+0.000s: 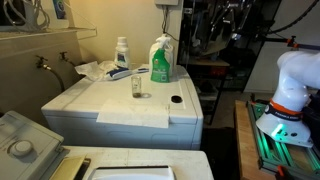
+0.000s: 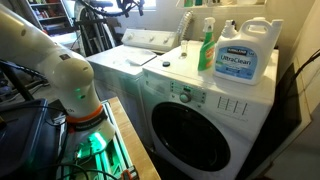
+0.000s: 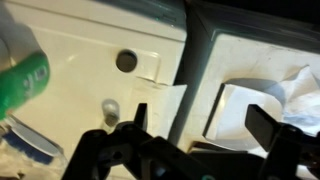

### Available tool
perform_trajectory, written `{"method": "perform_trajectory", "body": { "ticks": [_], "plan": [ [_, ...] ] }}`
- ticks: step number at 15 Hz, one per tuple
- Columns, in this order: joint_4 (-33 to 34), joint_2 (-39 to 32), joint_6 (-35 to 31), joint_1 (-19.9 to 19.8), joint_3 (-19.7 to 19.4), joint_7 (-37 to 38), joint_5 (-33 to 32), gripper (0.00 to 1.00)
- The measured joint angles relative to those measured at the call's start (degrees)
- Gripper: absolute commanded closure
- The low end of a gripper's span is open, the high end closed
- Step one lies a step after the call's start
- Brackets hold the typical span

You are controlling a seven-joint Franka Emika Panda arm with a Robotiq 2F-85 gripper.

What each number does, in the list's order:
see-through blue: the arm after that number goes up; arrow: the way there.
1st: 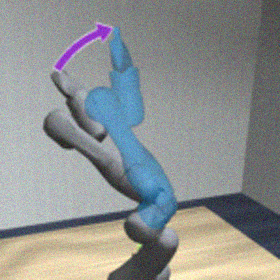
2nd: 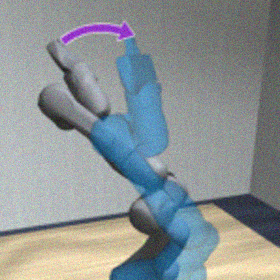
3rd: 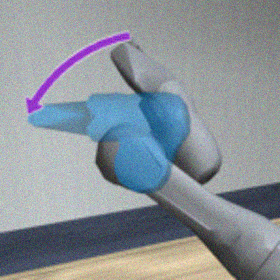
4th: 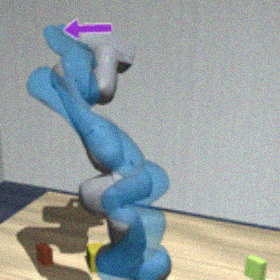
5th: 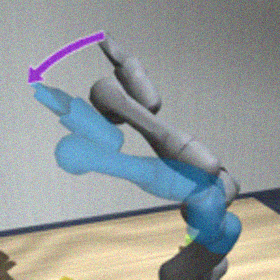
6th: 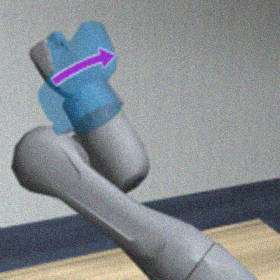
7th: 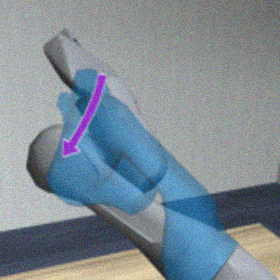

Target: Move the white dustpan to the top of the washing machine.

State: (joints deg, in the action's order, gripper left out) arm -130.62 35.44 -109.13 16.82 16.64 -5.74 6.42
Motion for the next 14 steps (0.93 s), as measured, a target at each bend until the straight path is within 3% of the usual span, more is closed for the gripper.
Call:
{"method": "perform_trajectory", "body": {
  "ticks": [5,11,14],
  "plan": [
    [3.2,-13.0,-14.7,5.8,7.7,-0.2,0.0,0.0],
    [3.9,-12.1,-14.4,5.9,6.3,-0.1,0.0,0.0],
    [3.5,-14.7,-22.2,7.8,6.8,-1.8,1.1,0.0]
  ]
}}
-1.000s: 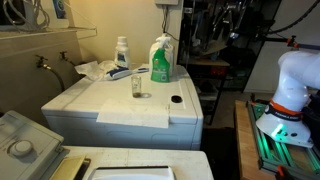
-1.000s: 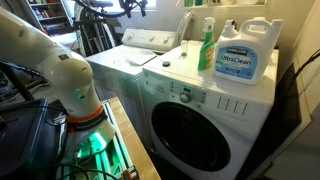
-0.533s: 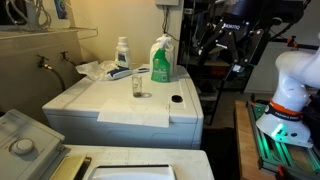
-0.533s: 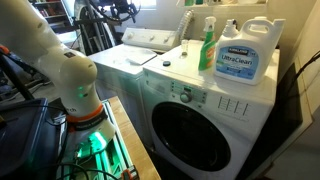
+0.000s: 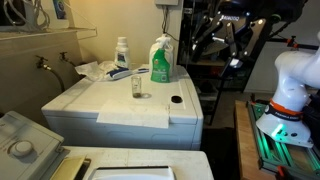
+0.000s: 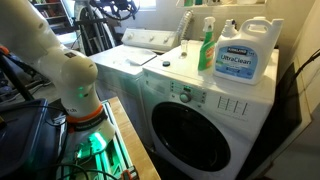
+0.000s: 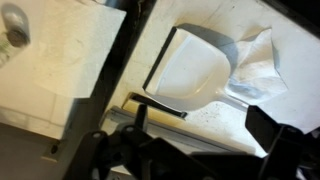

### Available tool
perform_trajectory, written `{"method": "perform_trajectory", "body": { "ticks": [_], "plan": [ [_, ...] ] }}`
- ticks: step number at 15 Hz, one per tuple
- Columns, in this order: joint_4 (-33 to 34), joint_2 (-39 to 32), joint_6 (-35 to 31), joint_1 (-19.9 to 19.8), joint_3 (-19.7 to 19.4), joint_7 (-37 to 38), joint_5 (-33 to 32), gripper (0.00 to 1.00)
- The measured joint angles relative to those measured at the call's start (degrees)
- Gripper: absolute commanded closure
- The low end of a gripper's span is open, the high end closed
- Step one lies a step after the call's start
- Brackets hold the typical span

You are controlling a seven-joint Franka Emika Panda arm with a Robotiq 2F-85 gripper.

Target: Move the white dustpan to the top of the washing machine.

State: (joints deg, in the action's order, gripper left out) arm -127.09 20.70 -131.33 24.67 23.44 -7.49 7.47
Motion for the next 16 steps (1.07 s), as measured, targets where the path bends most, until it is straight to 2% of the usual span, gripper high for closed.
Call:
{"method": "perform_trajectory", "body": {
  "ticks": [4,7,9,16],
  "plan": [
    [-0.9,-11.1,-12.5,3.9,2.8,-6.4,-0.2,0.0],
    [-0.1,-21.5,-17.4,4.8,3.7,-12.8,-0.9,0.0],
    [1.1,-26.9,-18.3,4.4,3.6,-14.5,-2.0,0.0],
    [2.3,-27.5,-20.0,4.4,4.7,-14.7,-2.7,0.0]
  ]
}}
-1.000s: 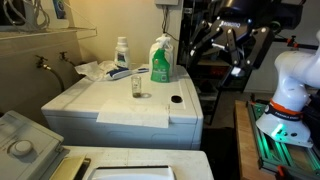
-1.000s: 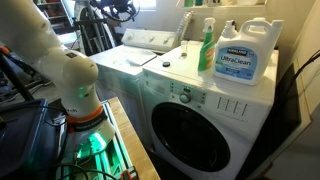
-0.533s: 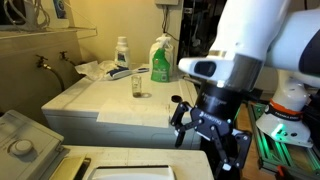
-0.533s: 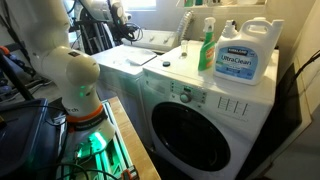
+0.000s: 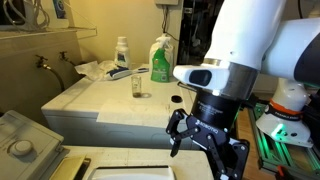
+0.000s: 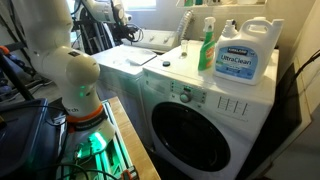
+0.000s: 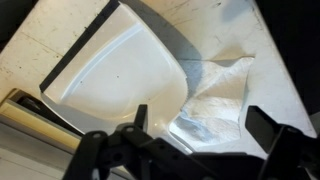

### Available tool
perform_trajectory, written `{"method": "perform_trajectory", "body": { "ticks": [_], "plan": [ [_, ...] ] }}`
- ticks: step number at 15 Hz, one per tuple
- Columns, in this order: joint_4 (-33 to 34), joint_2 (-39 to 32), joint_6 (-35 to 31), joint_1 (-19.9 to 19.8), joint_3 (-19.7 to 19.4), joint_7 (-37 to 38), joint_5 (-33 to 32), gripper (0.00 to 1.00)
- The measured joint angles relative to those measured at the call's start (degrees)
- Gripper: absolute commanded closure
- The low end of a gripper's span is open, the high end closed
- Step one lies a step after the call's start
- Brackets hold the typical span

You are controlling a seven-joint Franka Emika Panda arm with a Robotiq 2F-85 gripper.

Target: Move the white dustpan to the top of the washing machine.

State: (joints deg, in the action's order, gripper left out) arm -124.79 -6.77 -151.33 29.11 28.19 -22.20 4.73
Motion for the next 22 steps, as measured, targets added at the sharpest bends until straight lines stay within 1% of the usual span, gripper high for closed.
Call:
{"method": "perform_trajectory", "body": {
  "ticks": [1,2,3,4,5,6,7,9,10,11,13,15,16,17,19,22],
  "plan": [
    [0.2,-1.3,-1.0,0.3,0.5,0.1,-1.4,0.0],
    [0.4,-3.0,-2.0,0.7,1.0,0.1,-2.7,0.06],
    [0.9,-5.1,-2.7,1.2,1.3,0.2,-4.4,0.1],
    [1.6,-7.5,-3.2,1.6,1.2,0.8,-6.8,0.19],
    [2.4,-9.8,-3.8,1.9,0.9,1.4,-9.2,0.15],
    [3.5,-12.1,-4.5,2.3,0.3,2.1,-11.6,0.19],
    [5.0,-14.5,-4.9,2.8,-0.7,2.9,-14.0,0.19],
    [8.5,-18.6,-5.1,4.3,-3.1,4.1,-18.3,0.32],
    [10.5,-20.5,-5.1,5.1,-4.2,4.5,-19.7,0.46],
    [12.4,-22.3,-5.1,5.9,-5.1,4.6,-20.4,0.53],
    [15.6,-25.0,-5.1,6.7,-5.7,4.6,-20.8,0.72],
    [17.5,-26.6,-5.1,7.5,-5.8,4.6,-20.9,0.86],
    [18.1,-27.1,-5.1,7.8,-5.8,4.6,-20.9,0.95],
    [18.4,-27.3,-5.1,8.0,-5.8,4.6,-20.9,0.98],
    [18.6,-27.0,-5.4,8.1,-5.8,5.1,-20.9,0.99],
    [18.4,-25.8,-6.8,8.3,-5.9,5.8,-20.9,0.97]
  ]
}}
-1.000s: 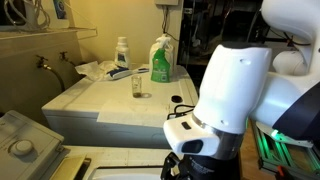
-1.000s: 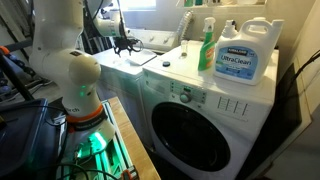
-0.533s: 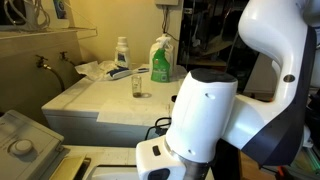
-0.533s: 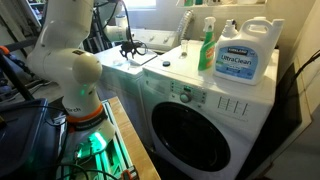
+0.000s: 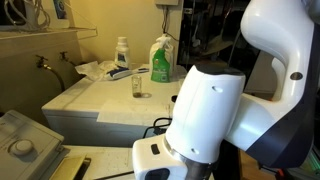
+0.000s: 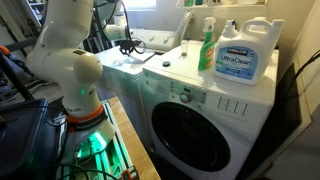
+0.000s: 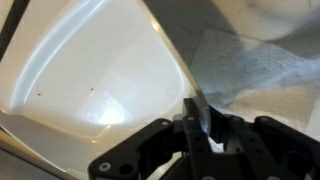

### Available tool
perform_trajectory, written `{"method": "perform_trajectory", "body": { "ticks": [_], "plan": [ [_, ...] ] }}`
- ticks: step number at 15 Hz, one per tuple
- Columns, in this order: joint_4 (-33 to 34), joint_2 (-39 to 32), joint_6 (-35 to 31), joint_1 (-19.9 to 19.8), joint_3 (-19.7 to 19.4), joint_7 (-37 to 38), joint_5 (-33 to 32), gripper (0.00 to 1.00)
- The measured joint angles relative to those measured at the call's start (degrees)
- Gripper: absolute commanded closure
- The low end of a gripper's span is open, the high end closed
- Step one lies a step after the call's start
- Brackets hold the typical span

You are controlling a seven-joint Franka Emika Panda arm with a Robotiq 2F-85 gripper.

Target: Move the white dustpan to the top of the washing machine.

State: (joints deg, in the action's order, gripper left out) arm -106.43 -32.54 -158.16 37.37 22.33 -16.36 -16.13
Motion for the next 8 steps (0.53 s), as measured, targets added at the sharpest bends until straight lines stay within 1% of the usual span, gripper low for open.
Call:
{"method": "perform_trajectory", "body": {
  "ticks": [2,4,6,8],
  "plan": [
    [-0.4,1.1,-1.0,0.1,0.0,1.2,0.0,0.97],
    [-1.1,2.7,-3.3,0.1,0.0,3.3,0.2,0.97],
    [-2.4,5.8,-6.4,0.1,-0.5,7.0,0.5,0.97],
    [-3.9,10.1,-7.0,-0.1,-1.7,11.0,0.7,0.97]
  ]
}}
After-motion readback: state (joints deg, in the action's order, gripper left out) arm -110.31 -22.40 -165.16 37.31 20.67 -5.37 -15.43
